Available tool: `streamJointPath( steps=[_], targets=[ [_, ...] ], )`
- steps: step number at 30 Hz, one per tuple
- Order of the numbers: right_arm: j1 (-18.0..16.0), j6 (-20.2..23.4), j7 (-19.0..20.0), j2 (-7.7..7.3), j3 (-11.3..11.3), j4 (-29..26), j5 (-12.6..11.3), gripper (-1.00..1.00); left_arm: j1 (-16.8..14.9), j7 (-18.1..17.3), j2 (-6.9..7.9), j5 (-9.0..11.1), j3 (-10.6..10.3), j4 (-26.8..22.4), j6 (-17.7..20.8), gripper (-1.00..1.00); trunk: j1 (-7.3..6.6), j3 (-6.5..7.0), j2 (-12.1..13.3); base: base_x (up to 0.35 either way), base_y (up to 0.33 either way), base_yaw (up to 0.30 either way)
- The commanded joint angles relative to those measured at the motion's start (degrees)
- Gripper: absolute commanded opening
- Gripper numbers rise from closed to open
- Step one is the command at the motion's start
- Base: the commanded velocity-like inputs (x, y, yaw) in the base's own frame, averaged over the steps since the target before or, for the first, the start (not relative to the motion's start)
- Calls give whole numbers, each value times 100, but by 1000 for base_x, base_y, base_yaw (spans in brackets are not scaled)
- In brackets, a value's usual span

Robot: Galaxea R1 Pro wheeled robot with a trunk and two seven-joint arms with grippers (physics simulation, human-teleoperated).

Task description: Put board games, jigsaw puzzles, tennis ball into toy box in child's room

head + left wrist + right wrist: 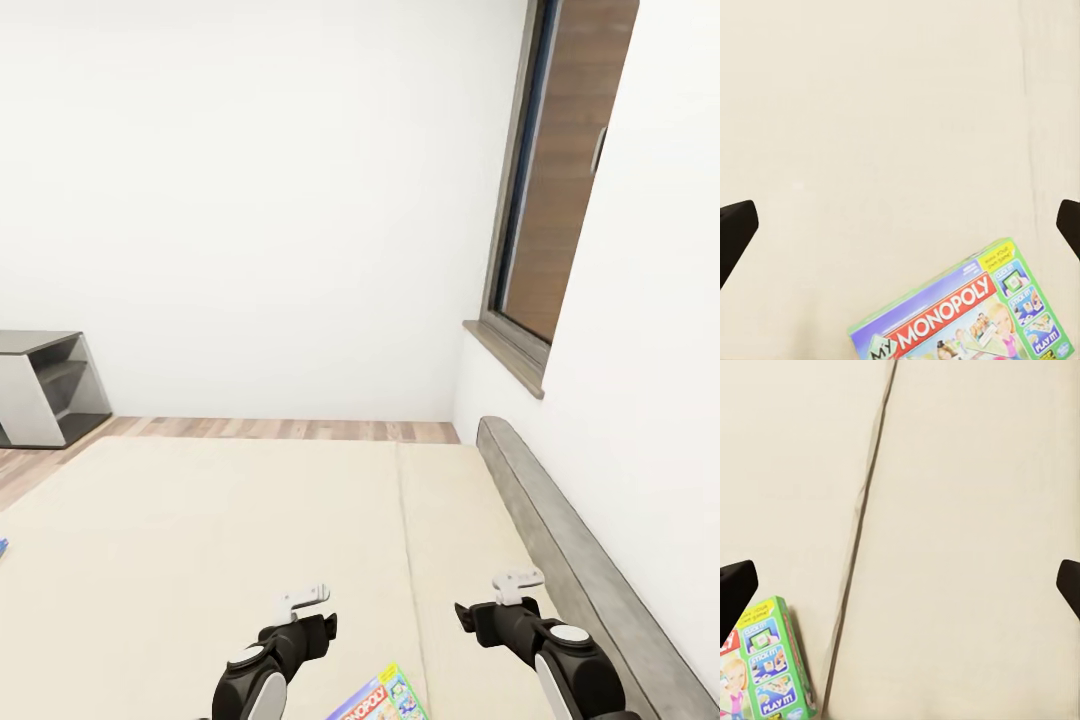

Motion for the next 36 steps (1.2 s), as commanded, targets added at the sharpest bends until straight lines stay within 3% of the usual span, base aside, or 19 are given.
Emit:
streamJointPath(
  steps=[1, 13, 20, 27, 29, 32, 34, 36],
  targets=[
    [-4, 27, 11, -4, 4, -6, -1, 100, -4, 56, 1, 60, -7, -7, 11, 100, 0, -6, -4, 0, -46, 0],
    [-3, 31, 39, 19, 27, -11, 17, 100, -4, 55, 1, 67, 30, -11, 14, 100, 0, -6, -4, 0, -21, 0],
    [-3, 56, 38, 41, 39, -47, 37, 100, -4, 54, 4, 212, 64, -21, 18, 100, 0, -6, -4, 0, -5, 0],
    [-15, 177, 39, 57, 19, -130, 34, 100, -12, 71, 8, 630, 128, -58, 24, 100, 0, -6, -4, 0, -2, 0],
    [-31, 237, 26, 63, -7, -153, 28, 100, -15, 78, 16, 912, 257, -109, 40, 100, 0, -6, -4, 0, -1, 0],
    [-38, 250, 14, 67, -19, -164, 29, 100, -17, 82, 22, 1047, 346, -143, 55, 100, 0, -6, -4, 0, 0, 0],
    [-43, 250, 12, 43, -40, -183, 24, 100, -14, 88, 47, 1260, 530, -220, 84, 100, 0, -6, -4, 0, 0, 0],
    [-47, 256, 21, 32, -47, -192, 19, 100, -12, 92, 67, 1336, 614, -258, 94, 100, 0, -6, -4, 0, 0, 0]
  ],
)
